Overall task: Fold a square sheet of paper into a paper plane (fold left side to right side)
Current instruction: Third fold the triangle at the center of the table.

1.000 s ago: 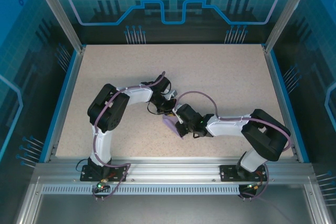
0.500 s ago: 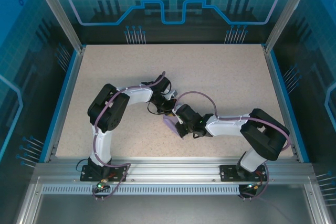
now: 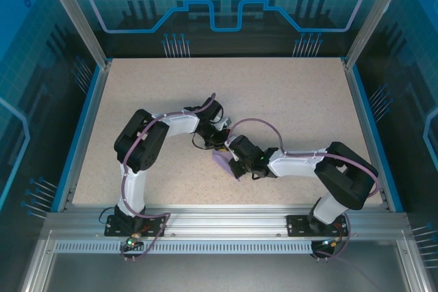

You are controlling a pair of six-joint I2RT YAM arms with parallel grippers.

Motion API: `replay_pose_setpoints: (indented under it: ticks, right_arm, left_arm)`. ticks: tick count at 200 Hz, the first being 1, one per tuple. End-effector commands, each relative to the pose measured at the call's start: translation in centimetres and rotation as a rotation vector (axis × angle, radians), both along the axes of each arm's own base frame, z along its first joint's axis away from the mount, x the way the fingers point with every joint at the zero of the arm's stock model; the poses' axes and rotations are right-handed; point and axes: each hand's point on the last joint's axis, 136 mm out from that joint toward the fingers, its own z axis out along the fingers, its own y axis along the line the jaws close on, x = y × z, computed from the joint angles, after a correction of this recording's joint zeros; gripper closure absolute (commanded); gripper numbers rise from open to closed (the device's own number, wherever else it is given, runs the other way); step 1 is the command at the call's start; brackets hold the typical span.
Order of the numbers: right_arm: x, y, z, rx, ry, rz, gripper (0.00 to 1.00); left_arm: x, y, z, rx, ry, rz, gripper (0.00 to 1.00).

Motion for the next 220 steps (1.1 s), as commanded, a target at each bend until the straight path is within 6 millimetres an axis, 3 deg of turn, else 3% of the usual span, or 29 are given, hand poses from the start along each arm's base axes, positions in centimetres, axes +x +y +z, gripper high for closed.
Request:
replay_pose_setpoints:
  ticks: [1, 77, 220]
  right_arm:
    - [1.1, 1.1, 2.2, 0.048, -0.046, -0.009, 1.00]
    - [1.3, 1.3, 2.4, 0.047, -0.047, -0.003, 1.00]
    - [-0.3, 0.3, -1.4, -0.007, 0.043, -0.005, 1.00]
  left_arm:
    - [-1.5, 0.5, -2.5, 0.080, 0.049, -0.022, 0.94]
    - [-1.5, 0.5, -2.5, 0.078, 0.049, -0.023, 0.94]
    - [-1.5, 0.5, -2.5, 0.079, 0.052, -0.020, 0.94]
